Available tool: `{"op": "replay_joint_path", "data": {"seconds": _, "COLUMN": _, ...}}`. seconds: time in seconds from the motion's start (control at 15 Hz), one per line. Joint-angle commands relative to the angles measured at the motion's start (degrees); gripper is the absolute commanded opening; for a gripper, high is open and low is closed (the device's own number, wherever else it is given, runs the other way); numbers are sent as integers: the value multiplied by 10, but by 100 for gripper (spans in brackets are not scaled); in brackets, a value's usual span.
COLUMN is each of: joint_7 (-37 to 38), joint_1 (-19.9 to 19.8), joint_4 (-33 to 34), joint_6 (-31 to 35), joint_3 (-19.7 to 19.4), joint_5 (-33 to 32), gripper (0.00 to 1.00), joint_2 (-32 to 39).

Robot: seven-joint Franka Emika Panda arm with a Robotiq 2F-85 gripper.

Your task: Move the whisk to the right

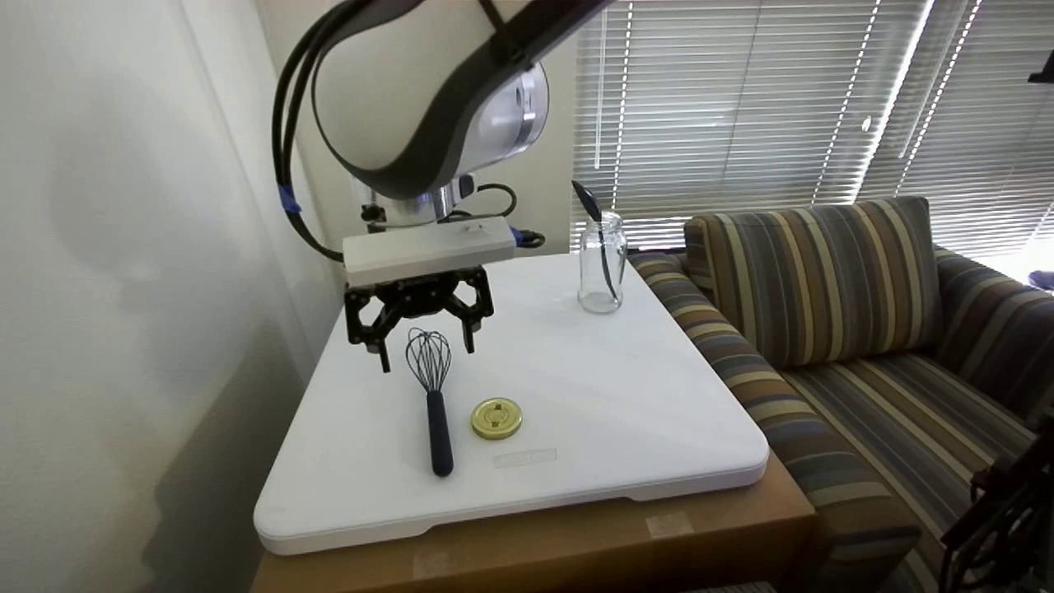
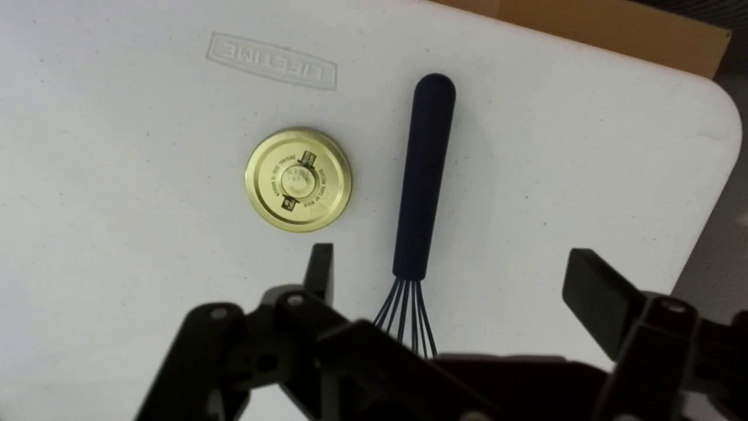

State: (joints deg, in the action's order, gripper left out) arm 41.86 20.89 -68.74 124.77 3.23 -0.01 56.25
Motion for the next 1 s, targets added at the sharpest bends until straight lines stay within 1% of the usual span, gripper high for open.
{"op": "replay_joint_path", "data": {"seconds": 0.0, "joint_7": -9, "joint_1": 1, "joint_4": 34, "joint_6": -12, "joint_3": 2, "joint_5": 18, "gripper": 100, "joint_2": 44}}
{"op": "replay_joint_path", "data": {"seconds": 0.13, "joint_7": -3, "joint_1": 5, "joint_4": 48, "joint_6": -24, "joint_3": -4, "joint_5": 17, "gripper": 100, "joint_2": 65}}
{"op": "replay_joint_path", "data": {"seconds": 0.4, "joint_7": -4, "joint_1": 3, "joint_4": 87, "joint_6": -18, "joint_3": -6, "joint_5": 17, "gripper": 100, "joint_2": 116}}
{"op": "replay_joint_path", "data": {"seconds": 0.53, "joint_7": -2, "joint_1": 1, "joint_4": 111, "joint_6": -7, "joint_3": -5, "joint_5": 21, "gripper": 100, "joint_2": 138}}
{"op": "replay_joint_path", "data": {"seconds": 0.93, "joint_7": -2, "joint_1": 2, "joint_4": 198, "joint_6": -22, "joint_3": -12, "joint_5": 17, "gripper": 100, "joint_2": 187}}
